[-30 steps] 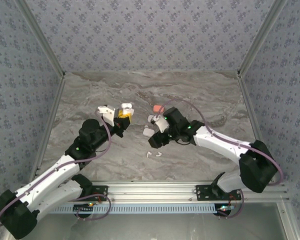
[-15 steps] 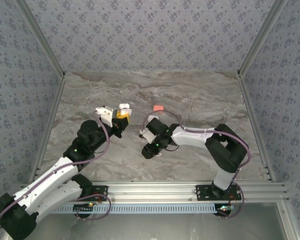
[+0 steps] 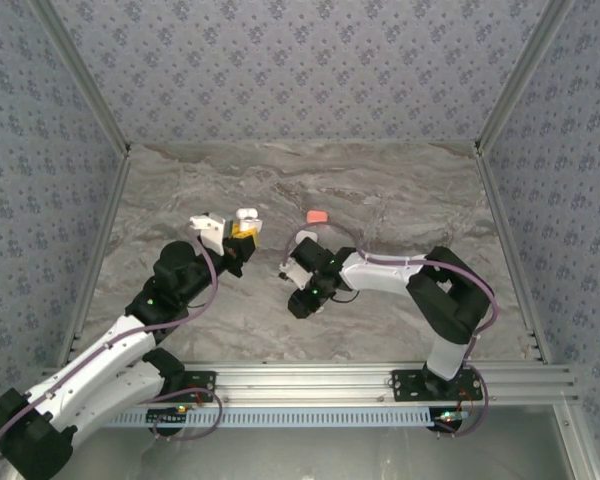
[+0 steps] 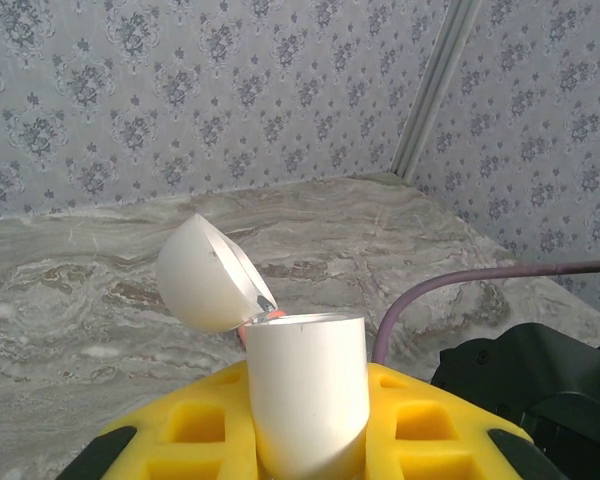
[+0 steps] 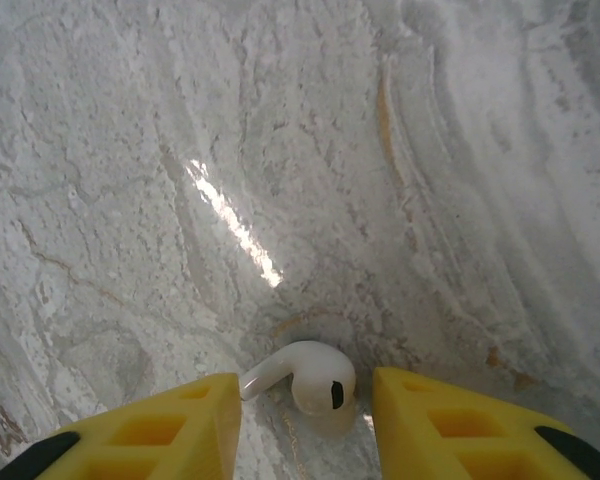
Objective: Insert wireless bluetooth earbuds into charging case
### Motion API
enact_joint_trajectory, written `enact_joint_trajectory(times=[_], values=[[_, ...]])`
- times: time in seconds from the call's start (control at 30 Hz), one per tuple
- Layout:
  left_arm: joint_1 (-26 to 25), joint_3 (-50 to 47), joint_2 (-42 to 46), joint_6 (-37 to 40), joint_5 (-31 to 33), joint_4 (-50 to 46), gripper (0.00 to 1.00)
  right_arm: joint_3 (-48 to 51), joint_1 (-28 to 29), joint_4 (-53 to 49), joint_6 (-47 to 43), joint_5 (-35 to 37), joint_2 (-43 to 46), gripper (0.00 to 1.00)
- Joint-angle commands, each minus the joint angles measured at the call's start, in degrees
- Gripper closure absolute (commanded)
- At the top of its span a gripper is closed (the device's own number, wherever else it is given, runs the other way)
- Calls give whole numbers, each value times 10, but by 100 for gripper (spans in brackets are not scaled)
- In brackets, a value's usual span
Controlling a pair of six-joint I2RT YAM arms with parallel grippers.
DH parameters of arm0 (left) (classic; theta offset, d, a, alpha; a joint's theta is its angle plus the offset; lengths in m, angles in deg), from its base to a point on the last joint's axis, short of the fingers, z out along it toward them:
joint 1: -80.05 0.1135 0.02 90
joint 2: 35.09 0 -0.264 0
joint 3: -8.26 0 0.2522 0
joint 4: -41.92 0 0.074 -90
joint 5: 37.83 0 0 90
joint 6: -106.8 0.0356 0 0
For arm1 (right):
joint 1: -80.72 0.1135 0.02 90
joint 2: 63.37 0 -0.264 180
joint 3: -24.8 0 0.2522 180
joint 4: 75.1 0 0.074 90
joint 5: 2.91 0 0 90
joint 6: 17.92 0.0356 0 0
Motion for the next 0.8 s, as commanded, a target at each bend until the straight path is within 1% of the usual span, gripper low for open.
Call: enact_joint_trajectory(times=[0.0, 0.2, 0.33, 0.43, 0.6, 0.77], values=[[4, 0, 9, -5, 7, 12, 100, -8, 8, -22, -9, 9, -16, 61], [6, 2, 9, -6, 7, 10, 100, -15, 13, -12, -5, 12, -23, 69], [7, 2, 9, -6, 5, 10, 100, -14, 11, -8, -5, 20, -3, 74], [7, 1, 7, -7, 3, 13, 100, -11, 5, -5, -4, 31, 30, 75], [7, 2, -3, -11, -10, 26, 100, -11, -12, -3, -12, 52, 119, 77], [10, 6, -18, -15, -42, 45, 100, -30, -28, -11, -38, 92, 210, 77]])
